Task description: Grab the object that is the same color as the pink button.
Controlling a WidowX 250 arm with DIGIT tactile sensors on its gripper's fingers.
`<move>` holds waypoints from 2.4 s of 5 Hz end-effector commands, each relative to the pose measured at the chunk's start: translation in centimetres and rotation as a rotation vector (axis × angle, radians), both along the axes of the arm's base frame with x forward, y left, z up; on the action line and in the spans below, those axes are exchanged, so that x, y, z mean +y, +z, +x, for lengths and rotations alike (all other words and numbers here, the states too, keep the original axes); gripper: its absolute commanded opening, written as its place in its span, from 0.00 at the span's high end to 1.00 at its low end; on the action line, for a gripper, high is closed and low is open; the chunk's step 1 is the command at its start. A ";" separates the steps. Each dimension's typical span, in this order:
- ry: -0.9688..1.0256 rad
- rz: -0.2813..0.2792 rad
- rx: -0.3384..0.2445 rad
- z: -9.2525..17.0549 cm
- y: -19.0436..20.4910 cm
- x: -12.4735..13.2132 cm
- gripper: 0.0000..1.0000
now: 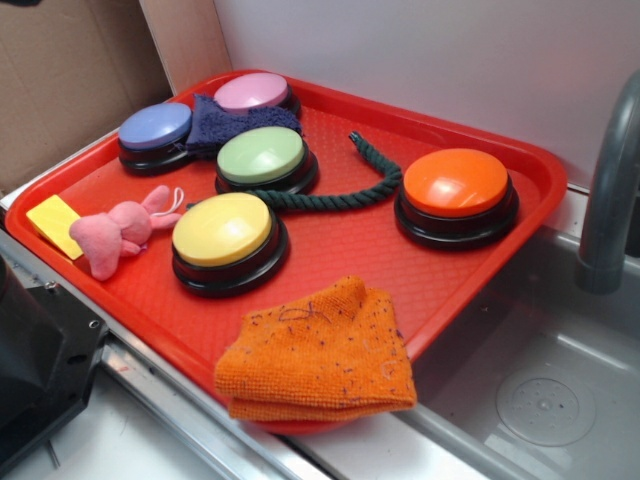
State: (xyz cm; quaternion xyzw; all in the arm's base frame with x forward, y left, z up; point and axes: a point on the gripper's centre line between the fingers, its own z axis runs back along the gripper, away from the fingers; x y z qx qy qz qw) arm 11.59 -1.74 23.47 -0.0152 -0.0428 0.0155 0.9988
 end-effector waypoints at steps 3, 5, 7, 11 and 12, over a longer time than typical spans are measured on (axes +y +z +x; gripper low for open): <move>-0.183 -0.013 -0.056 0.7 -4.7 4.1 0.00; -0.171 0.018 -0.041 1.3 -10.7 6.6 0.00; -0.209 -0.025 -0.002 2.4 -17.2 7.0 0.00; -0.140 0.006 0.042 1.9 -21.4 6.7 1.00; -0.118 -0.013 0.047 2.1 -18.9 6.2 1.00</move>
